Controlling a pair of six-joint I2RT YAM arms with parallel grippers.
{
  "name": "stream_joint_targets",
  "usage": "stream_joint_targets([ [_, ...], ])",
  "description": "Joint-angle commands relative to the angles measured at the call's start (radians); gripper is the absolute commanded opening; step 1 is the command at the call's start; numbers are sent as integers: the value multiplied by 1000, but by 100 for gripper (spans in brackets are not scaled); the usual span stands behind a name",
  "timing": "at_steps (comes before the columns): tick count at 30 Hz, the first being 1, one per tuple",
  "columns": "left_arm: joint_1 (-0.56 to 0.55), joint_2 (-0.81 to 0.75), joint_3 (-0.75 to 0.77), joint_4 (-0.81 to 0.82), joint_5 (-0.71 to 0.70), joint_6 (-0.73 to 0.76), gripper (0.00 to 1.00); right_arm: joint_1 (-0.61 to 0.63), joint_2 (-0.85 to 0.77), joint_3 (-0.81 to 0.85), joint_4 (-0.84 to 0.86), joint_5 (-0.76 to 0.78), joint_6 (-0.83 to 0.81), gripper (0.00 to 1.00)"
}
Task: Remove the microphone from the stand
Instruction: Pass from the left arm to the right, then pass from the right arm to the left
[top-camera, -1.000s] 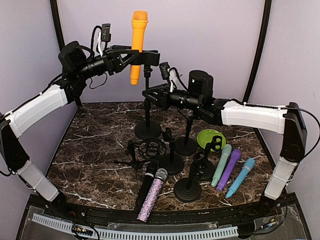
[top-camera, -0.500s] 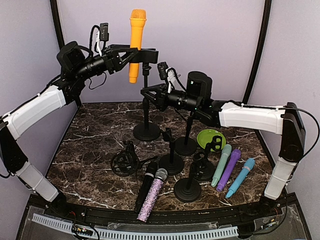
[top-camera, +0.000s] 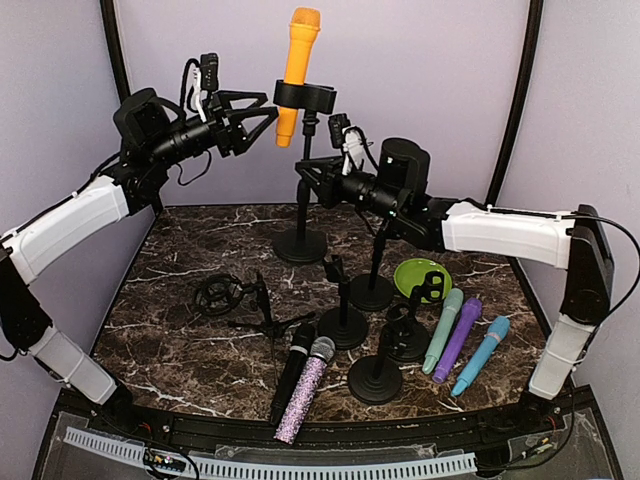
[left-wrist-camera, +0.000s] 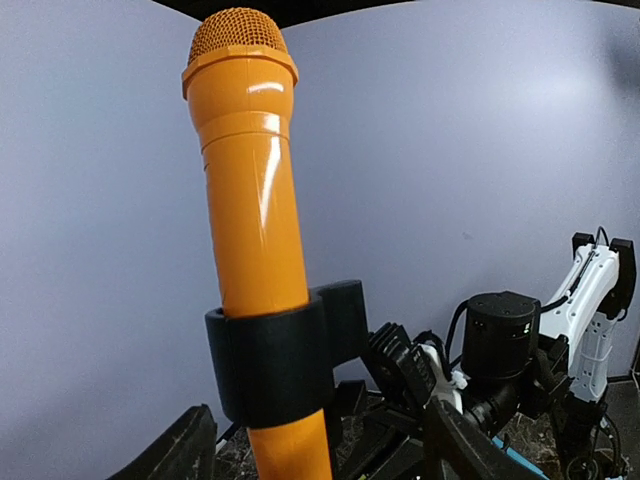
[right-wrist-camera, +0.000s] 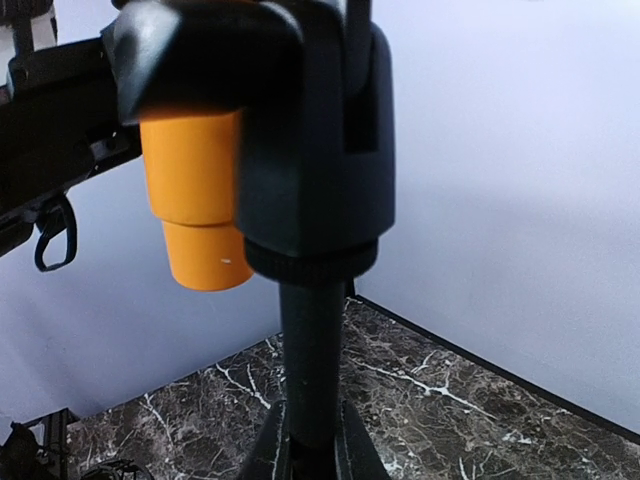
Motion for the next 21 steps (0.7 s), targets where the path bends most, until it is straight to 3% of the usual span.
stream_joint_targets([
  [1,-3,-51,-52,4,-98,46,76,-4,-106,87,87,61,12,0],
  [9,-26,-87,-200,15,-72,29,79,-3,-168,92,15,39,38,0],
  [16,-157,-103,-295,-99,-117,129,79,2,-192,75,29,-44,106,0],
  [21,-192,-70,-299,-143,-139,139,77,33,-202,63,25,-37,98,0],
])
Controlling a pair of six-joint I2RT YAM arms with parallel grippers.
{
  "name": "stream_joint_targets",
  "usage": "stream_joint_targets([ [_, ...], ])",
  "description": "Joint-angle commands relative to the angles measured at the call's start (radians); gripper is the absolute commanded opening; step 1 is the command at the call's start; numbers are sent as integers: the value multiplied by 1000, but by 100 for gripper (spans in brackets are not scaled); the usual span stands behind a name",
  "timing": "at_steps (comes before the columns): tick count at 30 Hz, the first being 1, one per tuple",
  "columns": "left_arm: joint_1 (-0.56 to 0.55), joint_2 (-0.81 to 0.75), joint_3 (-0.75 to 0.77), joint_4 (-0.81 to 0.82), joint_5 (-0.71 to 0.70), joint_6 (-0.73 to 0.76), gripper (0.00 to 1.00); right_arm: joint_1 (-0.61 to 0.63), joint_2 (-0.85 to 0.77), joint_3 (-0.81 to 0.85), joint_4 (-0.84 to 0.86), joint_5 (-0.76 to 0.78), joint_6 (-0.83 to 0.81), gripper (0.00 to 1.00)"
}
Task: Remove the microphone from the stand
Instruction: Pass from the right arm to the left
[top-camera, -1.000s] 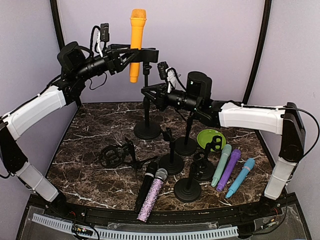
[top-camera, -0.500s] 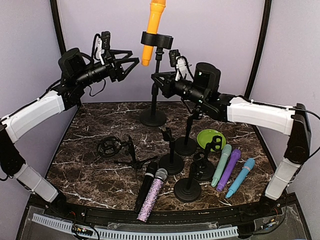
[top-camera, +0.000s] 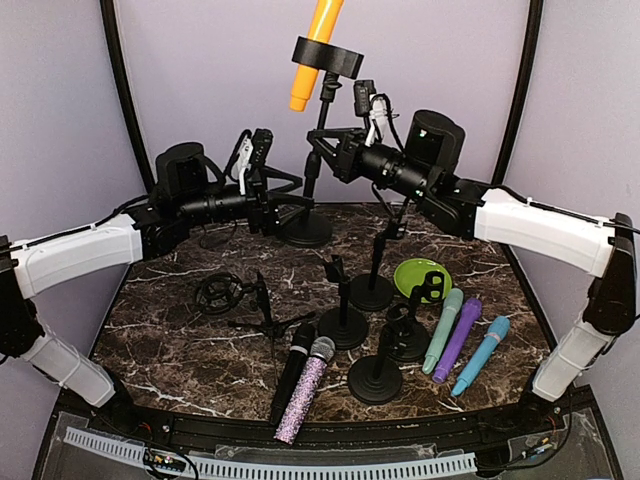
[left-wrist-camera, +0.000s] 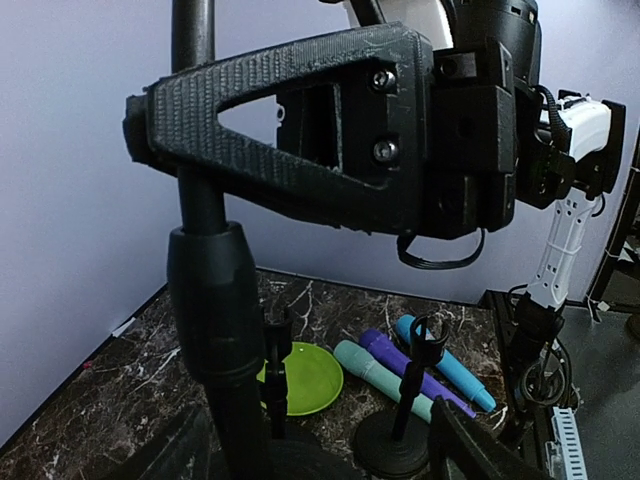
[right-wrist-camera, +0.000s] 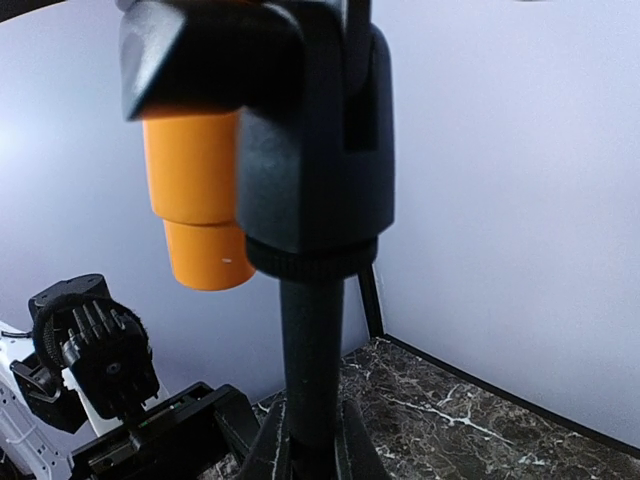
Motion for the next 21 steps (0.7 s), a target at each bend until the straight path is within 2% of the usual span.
stream_joint_targets([
  [1,-13,-9,-9,-27,-34,32,76,29,-57,27,114,-18,14,0],
  [13,-22,19,-16,-80,-141,33,68,56,-51,29,126,-24,-18,0],
  [17,-35,26,-17,-94,-115,40,53,56,-53,27,130,-20,-27,0],
  [18,-42,29,-16,-98,-117,47,45,56,-53,27,130,-20,-28,0],
  [21,-51,32,-18,-114,-122,51,30,56,-52,25,130,-18,-29,0],
])
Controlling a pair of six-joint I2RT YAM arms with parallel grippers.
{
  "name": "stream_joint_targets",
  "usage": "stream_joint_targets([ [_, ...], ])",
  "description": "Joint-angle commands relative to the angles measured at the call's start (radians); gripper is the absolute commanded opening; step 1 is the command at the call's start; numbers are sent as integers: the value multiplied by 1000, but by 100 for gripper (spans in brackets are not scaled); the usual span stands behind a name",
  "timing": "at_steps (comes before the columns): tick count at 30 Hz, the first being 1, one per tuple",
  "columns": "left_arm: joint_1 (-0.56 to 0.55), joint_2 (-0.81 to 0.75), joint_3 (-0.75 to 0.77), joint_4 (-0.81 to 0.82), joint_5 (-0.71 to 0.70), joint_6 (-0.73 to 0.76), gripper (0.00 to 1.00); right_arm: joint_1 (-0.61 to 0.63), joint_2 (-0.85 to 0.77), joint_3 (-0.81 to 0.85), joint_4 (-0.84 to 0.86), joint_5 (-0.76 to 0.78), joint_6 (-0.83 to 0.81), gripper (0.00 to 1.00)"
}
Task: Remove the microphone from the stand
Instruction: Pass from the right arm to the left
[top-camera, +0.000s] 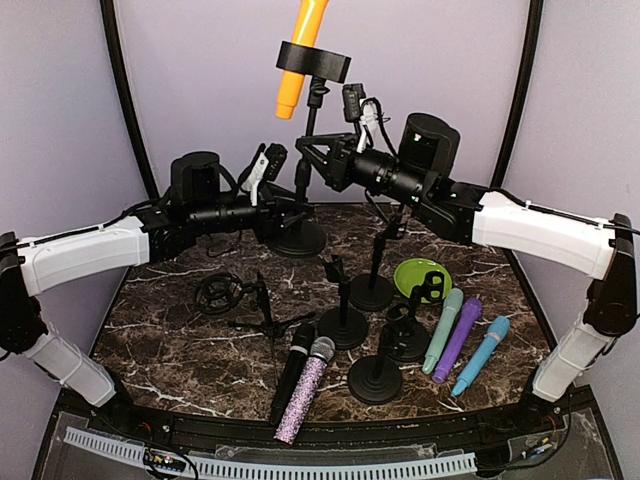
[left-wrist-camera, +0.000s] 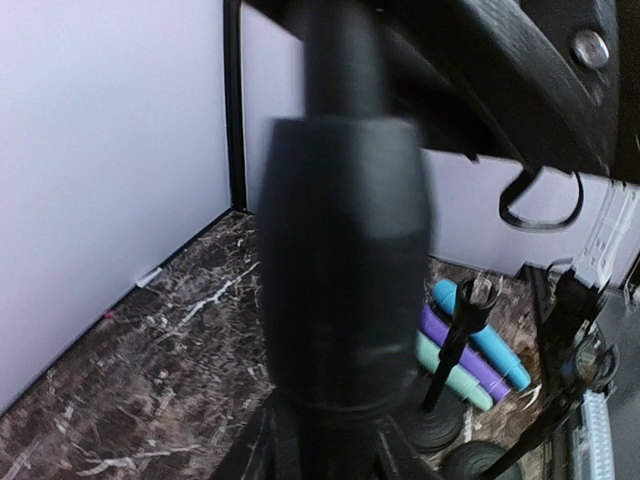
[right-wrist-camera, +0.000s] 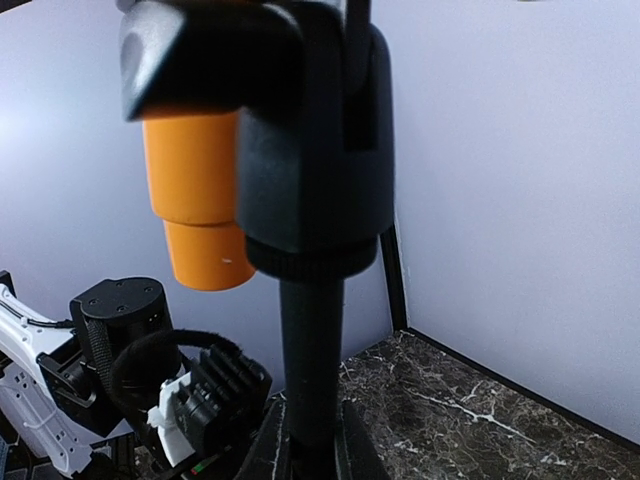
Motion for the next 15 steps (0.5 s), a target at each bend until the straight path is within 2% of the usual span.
stream_joint_targets([
  [1,-17,6,-18,-26,-1,16,27,7,-54,24,142,1,-10,0],
  [5,-18,-1,-26,-15,12,-3,3,8,-56,18,136,2,-8,0],
  [8,-18,-23,-43,27,19,-18,0,8,-58,16,122,6,-4,0],
  [10,-20,-52,-67,70,19,-21,0,8,-62,10,116,4,-1,11],
  [15,-19,-131,-122,168,20,-100,0,8,-84,-41,95,9,-4,48],
])
